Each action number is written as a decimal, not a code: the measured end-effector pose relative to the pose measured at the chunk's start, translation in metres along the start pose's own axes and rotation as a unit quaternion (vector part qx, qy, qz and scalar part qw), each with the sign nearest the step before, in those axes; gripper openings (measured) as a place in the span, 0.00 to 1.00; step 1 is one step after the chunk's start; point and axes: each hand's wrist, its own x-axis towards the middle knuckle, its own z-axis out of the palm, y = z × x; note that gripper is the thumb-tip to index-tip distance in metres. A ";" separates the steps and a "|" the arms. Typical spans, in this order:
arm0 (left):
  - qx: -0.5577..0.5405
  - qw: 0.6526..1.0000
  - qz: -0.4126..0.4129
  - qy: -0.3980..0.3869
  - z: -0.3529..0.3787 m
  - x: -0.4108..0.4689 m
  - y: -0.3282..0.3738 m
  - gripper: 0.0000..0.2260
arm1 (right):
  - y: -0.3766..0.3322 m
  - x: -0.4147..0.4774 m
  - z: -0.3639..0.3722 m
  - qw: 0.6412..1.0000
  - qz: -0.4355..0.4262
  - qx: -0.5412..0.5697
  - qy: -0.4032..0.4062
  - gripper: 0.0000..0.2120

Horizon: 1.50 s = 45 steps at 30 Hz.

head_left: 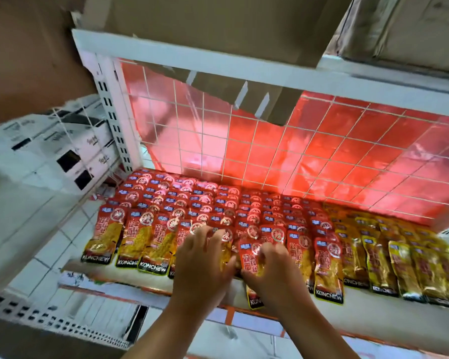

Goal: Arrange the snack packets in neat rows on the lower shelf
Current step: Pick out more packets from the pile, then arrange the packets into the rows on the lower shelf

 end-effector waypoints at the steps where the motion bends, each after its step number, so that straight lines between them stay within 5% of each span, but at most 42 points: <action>1: 0.007 0.999 0.031 -0.001 -0.002 -0.002 -0.005 0.23 | 0.000 0.000 0.001 1.000 0.004 0.000 0.003 0.19; 5: 0.039 0.992 0.118 -0.020 -0.007 -0.009 -0.023 0.21 | -0.004 0.003 0.007 1.000 0.016 0.005 0.026 0.20; 21: 0.032 0.994 0.099 -0.037 -0.005 -0.010 -0.025 0.20 | -0.029 0.016 0.017 0.997 0.045 0.009 0.056 0.24; 45: -0.005 0.995 0.090 -0.031 -0.002 -0.013 -0.029 0.20 | -0.011 0.010 0.010 0.996 0.035 0.020 0.080 0.12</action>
